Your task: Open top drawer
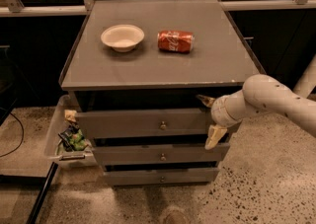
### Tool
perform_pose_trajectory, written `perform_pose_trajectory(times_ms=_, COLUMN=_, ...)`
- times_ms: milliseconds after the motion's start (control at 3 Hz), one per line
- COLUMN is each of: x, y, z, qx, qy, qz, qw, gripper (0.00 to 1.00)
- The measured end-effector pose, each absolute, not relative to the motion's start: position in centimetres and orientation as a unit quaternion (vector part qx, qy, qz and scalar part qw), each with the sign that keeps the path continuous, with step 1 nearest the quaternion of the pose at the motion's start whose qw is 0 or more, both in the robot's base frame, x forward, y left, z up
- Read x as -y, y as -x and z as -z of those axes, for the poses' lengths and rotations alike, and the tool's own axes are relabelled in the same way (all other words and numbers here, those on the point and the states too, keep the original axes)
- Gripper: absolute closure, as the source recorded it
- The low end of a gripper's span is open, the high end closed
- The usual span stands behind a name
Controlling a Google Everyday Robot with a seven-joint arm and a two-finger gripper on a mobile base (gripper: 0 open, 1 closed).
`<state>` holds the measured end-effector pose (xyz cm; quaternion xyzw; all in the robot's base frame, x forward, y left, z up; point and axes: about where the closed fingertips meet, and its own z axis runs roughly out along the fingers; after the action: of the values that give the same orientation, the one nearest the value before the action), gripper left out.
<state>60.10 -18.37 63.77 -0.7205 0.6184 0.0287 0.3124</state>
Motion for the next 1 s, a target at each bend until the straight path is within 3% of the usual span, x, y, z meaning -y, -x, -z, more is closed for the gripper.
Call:
perform_pose_trajectory(times_ms=333, x=18.84, y=-60.59, z=-62.29, qx=-0.622, qy=0.718, qz=-0.033, qw=0.311, gripper=0.00)
perform_pose_trajectory(times_ms=1000, x=18.83, y=-60.59, z=-62.23, qx=-0.622, qy=0.718, qz=-0.034, qw=0.311, gripper=0.41)
